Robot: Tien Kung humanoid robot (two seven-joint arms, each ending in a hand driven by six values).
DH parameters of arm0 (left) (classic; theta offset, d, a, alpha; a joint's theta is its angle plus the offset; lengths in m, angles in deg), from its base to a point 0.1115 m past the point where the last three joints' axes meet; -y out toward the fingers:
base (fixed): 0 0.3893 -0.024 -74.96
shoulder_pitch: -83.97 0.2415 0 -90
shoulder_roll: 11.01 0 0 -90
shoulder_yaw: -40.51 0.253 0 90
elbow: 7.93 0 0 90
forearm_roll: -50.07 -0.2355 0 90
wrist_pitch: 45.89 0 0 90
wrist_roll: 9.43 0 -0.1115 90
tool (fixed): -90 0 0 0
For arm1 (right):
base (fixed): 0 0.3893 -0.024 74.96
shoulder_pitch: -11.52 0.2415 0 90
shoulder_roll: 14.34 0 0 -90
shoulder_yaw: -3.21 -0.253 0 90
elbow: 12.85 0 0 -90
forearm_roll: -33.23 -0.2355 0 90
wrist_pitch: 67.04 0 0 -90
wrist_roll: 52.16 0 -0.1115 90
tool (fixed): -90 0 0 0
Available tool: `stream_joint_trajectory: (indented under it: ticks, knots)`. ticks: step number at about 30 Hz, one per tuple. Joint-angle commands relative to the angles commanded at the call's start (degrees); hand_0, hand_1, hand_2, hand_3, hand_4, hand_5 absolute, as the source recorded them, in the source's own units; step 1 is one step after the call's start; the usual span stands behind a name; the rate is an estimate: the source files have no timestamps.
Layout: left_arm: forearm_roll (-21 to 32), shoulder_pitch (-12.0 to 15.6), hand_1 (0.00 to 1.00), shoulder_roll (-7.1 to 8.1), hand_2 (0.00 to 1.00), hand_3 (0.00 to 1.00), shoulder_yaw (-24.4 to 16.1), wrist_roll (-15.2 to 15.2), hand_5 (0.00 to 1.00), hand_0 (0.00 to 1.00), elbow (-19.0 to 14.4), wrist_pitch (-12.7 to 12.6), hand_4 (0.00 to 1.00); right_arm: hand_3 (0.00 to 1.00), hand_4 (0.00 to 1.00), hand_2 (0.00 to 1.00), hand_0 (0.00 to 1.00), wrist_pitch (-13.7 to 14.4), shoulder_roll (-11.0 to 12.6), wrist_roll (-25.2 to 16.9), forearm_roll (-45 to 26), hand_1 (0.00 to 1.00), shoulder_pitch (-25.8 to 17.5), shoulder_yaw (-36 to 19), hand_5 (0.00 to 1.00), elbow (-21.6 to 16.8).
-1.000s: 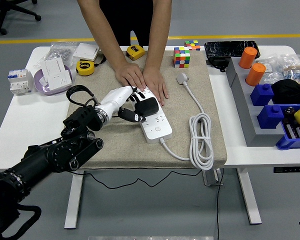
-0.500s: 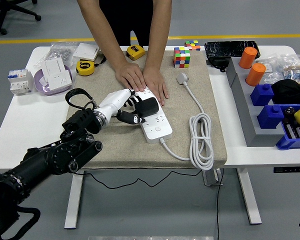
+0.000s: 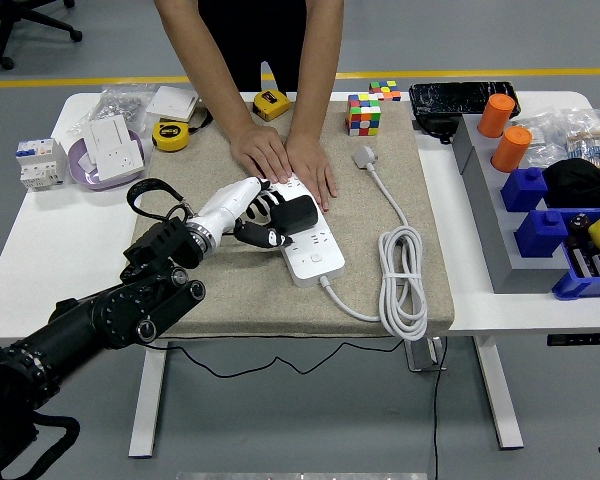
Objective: Pick up the plug,place it near the board,insert it into the board,press the button
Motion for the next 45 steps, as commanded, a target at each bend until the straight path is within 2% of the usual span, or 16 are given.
stream_joint_trajectory:
  ticks: [9,24,25,30,31,36,37,45]
  knots:
    - [3.31,-0.45,0.549,0.0,0.578,0.582,-0.4,0.38,0.191,0.435,0.8,-0.23,0.987,0.775,0.998,0.722,0.747,0.0,0.02,0.05,0.14,0.742,0.19,-0.02,0.974,0.0]
    - [1.95,-0.69,0.547,0.0,0.578,0.579,0.15,0.24,0.198,0.427,2.05,-0.56,0.965,0.775,0.998,0.722,0.747,0.03,0.12,0.0,0.06,0.741,0.51,0.09,0.972,0.0]
    - [1.8,-0.69,0.501,0.0,0.552,0.557,0.21,0.26,0.178,0.39,2.08,-0.73,0.942,0.775,0.998,0.721,0.746,0.03,0.12,0.0,0.05,0.741,0.51,0.1,0.971,0.0]
    - [0.8,-0.67,0.501,0.0,0.552,0.557,0.41,0.33,0.178,0.39,2.11,-1.44,0.942,0.775,0.998,0.721,0.746,0.05,0.13,0.02,0.1,0.741,0.48,0.02,0.971,0.0]
    - [0.48,-0.67,0.34,0.0,0.489,0.539,0.41,0.25,0.057,0.286,2.11,-1.44,0.768,0.775,0.998,0.722,0.746,0.05,0.13,0.01,0.08,0.741,0.49,0.06,0.969,0.0]
    - [-0.77,-0.68,0.34,0.0,0.489,0.539,0.49,-0.14,0.057,0.286,2.1,-1.03,0.768,0.775,0.998,0.722,0.746,0.06,0.12,0.0,-0.03,0.741,0.58,0.2,0.969,0.0]
    - [-0.85,-0.7,0.291,0.0,0.46,0.531,0.49,-0.16,0.045,0.268,2.1,-0.98,0.752,0.775,0.998,0.721,0.745,0.05,0.14,-0.03,-0.1,0.741,0.61,0.27,0.971,0.0]
    - [-0.84,-0.52,0.274,0.0,0.44,0.528,0.7,-0.04,0.05,0.266,2.24,-1.08,0.755,0.776,0.998,0.721,0.747,0.06,0.19,0.04,0.22,0.741,0.46,0.03,0.97,0.0]
